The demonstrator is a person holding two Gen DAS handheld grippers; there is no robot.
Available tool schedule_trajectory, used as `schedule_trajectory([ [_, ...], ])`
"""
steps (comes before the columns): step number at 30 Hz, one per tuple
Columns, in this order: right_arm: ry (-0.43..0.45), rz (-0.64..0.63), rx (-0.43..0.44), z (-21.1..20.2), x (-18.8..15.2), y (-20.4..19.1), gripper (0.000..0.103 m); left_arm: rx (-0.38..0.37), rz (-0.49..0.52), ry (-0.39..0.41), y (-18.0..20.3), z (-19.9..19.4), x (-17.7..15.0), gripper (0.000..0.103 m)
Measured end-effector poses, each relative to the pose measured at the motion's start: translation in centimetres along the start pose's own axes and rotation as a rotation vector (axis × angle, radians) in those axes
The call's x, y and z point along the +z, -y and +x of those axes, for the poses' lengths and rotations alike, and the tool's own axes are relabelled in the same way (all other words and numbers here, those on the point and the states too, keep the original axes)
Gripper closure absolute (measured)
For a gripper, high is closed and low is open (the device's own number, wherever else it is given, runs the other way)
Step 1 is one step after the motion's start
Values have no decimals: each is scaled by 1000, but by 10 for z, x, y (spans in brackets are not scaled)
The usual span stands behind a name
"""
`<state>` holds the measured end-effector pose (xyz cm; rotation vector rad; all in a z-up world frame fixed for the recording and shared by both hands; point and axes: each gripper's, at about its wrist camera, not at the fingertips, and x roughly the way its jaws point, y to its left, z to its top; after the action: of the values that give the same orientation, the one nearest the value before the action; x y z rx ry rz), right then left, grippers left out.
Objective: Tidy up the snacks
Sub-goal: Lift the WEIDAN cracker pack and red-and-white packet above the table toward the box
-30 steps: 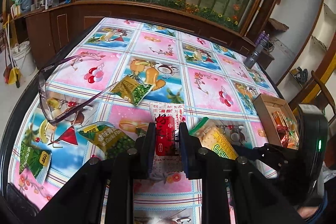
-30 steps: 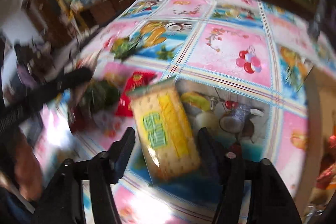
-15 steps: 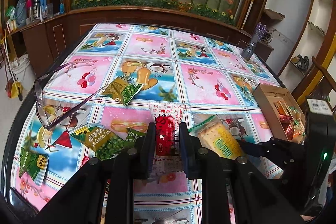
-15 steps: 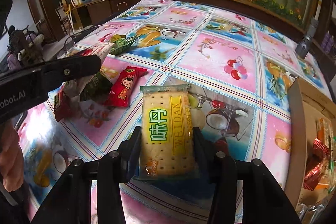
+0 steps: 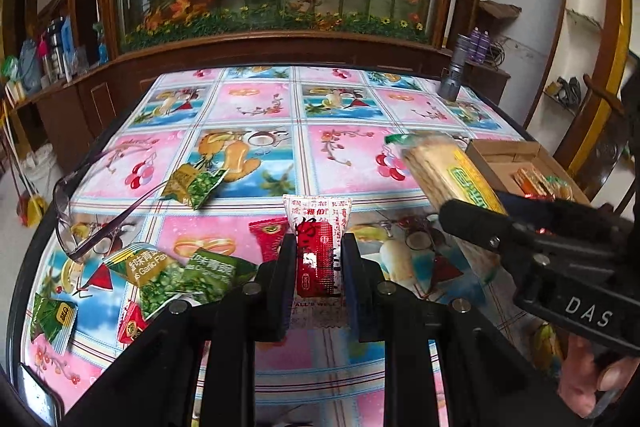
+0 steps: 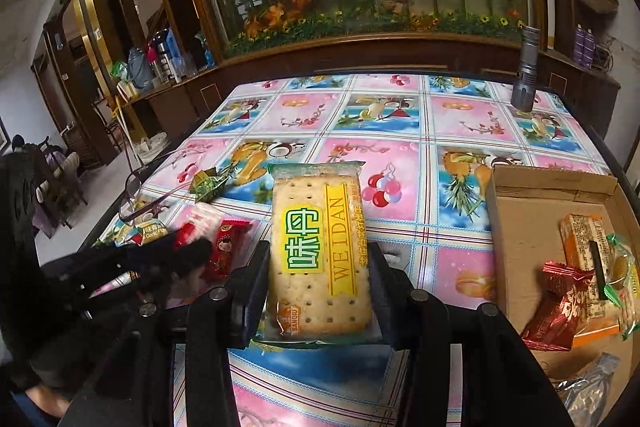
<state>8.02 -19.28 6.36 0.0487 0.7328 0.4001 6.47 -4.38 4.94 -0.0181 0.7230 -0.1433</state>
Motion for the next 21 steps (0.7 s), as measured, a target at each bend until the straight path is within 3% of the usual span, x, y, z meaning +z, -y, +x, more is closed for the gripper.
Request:
schedule_trajectory([
  [6,5,8,2,-2,-1,3,53,55,68,35,15,-2,-5,82],
  [21,13,2,-13,-4,-2,3,53,115,97,96,18,-12,-4,82],
])
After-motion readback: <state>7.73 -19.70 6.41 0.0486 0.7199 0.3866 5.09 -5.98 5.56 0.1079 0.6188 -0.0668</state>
